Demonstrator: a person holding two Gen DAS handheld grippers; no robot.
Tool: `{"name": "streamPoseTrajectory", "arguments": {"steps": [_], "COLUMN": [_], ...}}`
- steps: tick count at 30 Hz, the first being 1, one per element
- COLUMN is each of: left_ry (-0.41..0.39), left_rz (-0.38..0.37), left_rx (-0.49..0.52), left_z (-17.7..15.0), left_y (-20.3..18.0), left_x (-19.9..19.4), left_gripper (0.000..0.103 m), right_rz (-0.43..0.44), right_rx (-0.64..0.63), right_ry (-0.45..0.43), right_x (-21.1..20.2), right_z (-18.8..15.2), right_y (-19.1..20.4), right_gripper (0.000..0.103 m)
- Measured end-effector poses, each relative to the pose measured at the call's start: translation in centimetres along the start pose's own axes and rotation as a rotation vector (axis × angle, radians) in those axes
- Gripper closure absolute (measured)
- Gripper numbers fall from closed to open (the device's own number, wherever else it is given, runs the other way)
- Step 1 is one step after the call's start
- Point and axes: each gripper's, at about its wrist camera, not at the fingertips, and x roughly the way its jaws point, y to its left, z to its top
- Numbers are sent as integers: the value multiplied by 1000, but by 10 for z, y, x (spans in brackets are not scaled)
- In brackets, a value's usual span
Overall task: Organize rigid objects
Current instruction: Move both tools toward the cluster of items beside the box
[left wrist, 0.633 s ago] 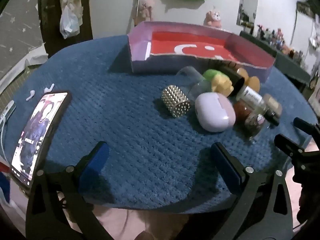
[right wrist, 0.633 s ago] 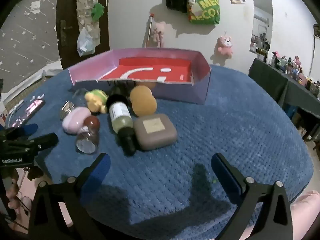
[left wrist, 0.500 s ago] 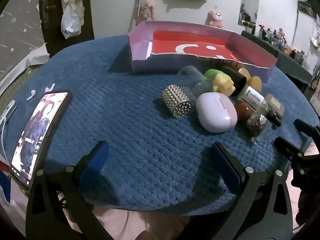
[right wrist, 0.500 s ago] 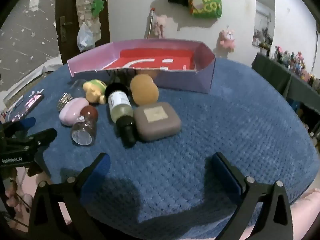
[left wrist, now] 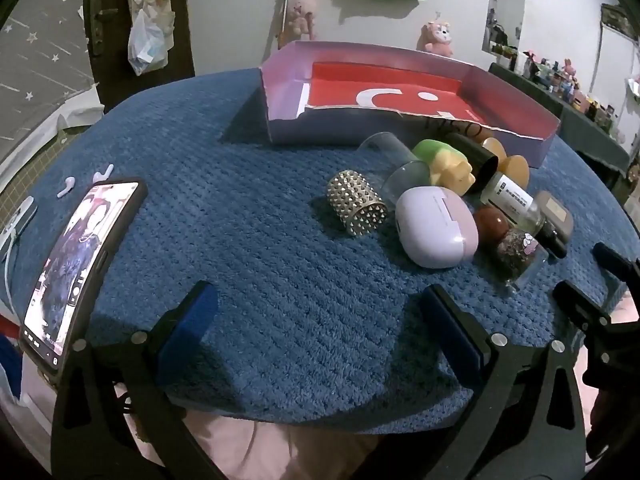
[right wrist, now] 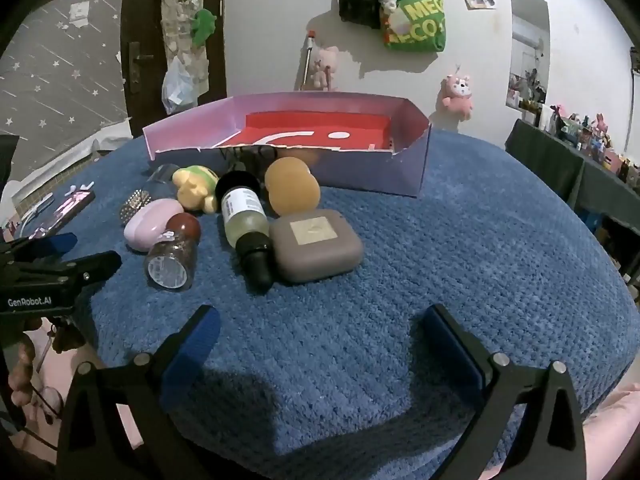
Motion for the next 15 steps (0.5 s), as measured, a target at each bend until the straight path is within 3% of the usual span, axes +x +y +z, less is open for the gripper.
{"name": "streamPoseTrajectory", "arguments": {"steps": [11,15], "left_ry": [3,1], "left_rz": [-13,-34], "left_rx": [6,5], "left_z": [1,2], "left_y": [-1,-4], "left_x": [1,1], "left_gripper": [0,0], "right_rz": [24,34], "right_rx": [18,25], "right_ry": [0,-1], "right_x": [-2,-3], "right_z": [2,5], "right_y": [-4,-7], "right_gripper": [1,12]}}
